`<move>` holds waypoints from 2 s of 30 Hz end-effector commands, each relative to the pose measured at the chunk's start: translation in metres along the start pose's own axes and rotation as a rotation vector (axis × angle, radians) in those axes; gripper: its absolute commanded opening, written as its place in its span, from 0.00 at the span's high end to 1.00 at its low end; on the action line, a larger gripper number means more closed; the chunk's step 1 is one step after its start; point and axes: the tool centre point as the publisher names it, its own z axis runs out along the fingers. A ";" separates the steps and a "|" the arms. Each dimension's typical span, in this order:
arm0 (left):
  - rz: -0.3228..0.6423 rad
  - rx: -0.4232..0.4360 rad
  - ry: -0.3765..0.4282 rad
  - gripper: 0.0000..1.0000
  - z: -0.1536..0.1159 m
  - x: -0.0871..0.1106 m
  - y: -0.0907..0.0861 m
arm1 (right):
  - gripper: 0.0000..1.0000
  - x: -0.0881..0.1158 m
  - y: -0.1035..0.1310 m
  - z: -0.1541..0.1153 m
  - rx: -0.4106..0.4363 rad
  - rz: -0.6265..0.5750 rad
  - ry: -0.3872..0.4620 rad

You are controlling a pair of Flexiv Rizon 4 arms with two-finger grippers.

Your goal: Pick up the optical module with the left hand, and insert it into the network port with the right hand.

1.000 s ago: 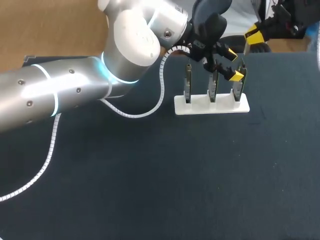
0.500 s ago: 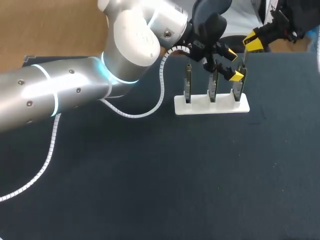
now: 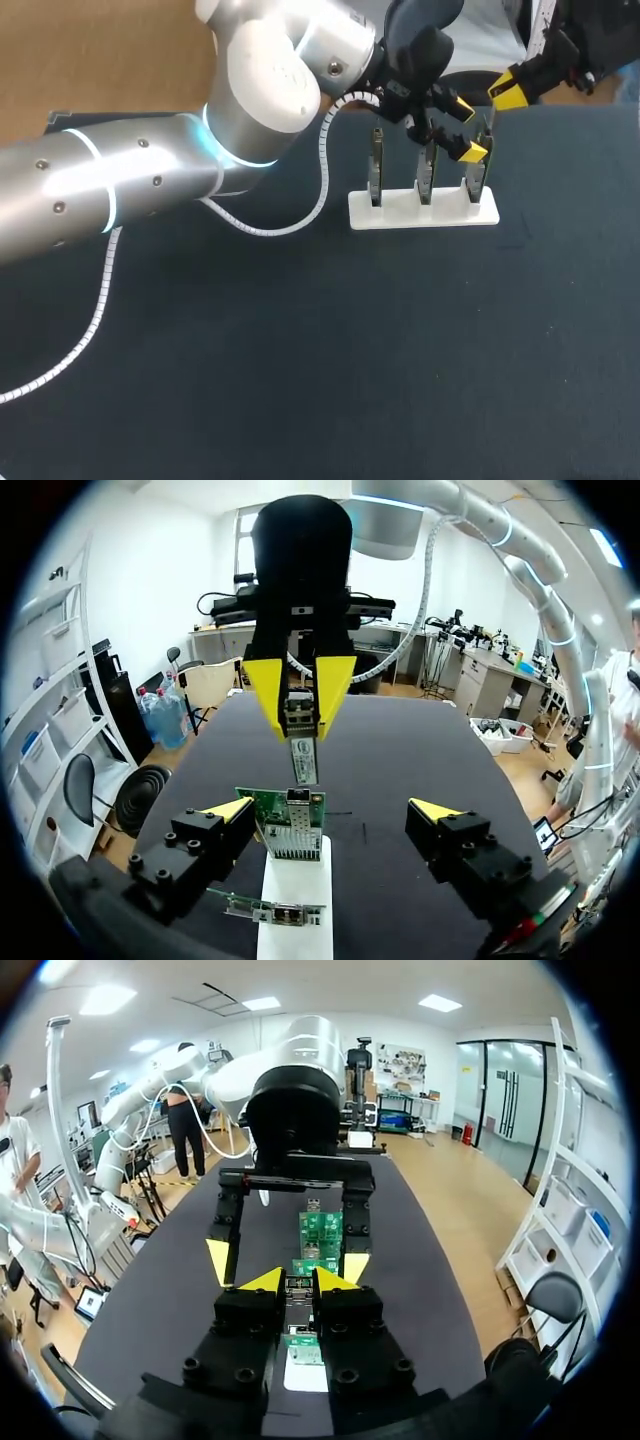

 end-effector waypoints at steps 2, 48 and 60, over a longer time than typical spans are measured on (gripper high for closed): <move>0.000 0.003 0.003 0.00 0.000 -0.001 0.001 | 1.00 0.000 -0.003 0.003 0.005 -0.004 0.001; 0.000 0.003 0.003 0.00 0.000 -0.001 0.001 | 1.00 0.007 0.000 0.011 0.055 0.029 0.023; 0.000 0.003 0.003 0.00 0.000 -0.001 0.001 | 1.00 0.007 0.001 0.009 0.079 0.031 0.025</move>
